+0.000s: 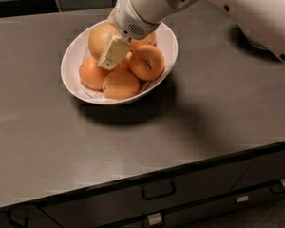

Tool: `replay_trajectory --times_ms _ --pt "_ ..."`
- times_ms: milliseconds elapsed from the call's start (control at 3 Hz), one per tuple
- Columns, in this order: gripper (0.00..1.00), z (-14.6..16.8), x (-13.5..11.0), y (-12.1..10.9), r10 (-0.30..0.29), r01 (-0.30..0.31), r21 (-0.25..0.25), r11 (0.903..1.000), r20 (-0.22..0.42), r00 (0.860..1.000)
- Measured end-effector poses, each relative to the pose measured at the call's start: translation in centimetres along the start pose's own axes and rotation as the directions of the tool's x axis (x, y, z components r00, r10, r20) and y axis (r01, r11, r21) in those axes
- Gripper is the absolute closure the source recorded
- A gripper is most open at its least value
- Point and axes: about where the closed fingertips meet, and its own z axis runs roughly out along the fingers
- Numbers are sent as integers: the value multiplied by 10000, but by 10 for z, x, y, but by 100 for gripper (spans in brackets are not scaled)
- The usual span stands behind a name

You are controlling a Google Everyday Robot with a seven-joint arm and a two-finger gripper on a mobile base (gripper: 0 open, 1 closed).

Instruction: Pick orange from white bowl

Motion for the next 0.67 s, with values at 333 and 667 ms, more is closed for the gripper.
replay_trajectory --times_ms 333,667 --pt "100 -24 -30 -6 -502 496 461 9977 125 9987" --pt "100 -25 -30 -6 -511 504 474 9976 128 9986"
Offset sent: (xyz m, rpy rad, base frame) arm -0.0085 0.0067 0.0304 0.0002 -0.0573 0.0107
